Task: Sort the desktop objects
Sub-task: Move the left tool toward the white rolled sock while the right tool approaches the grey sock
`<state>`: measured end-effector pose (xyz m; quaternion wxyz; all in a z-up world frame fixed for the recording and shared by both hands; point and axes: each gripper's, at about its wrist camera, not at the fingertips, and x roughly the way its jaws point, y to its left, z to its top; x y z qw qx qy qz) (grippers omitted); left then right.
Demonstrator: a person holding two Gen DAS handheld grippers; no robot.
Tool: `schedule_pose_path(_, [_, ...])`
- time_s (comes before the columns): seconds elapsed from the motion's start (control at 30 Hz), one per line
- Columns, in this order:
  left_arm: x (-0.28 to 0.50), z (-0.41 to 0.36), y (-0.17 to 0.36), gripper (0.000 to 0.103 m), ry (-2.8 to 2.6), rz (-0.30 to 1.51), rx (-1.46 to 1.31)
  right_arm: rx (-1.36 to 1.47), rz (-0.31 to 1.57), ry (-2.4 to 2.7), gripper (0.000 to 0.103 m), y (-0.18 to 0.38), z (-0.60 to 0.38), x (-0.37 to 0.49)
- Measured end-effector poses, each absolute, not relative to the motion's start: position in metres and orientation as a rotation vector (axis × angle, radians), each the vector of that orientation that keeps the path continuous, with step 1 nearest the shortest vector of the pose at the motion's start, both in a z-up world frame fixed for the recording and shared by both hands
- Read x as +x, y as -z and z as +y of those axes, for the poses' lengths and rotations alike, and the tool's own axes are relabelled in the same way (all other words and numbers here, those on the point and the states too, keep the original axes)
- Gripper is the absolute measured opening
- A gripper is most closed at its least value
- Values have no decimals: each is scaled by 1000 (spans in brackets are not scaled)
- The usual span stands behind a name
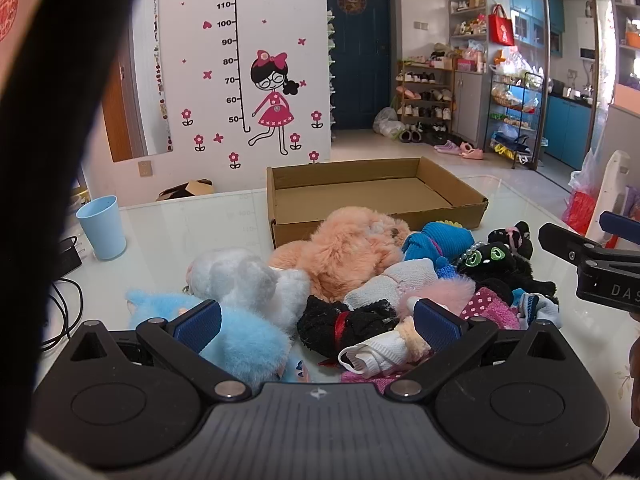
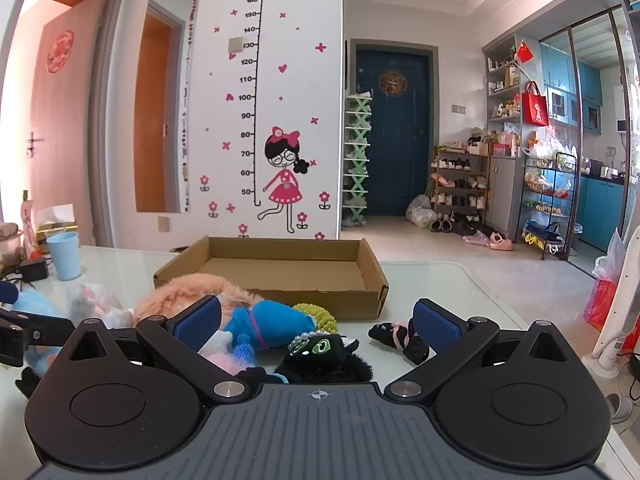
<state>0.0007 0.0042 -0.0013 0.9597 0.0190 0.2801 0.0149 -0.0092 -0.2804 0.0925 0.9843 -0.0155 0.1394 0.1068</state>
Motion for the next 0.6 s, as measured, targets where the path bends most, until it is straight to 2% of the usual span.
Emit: schedule_pose_path(0.6, [-7,24,-8,102,-53,555,4,-41,282,-211,103,-91,-284,-9])
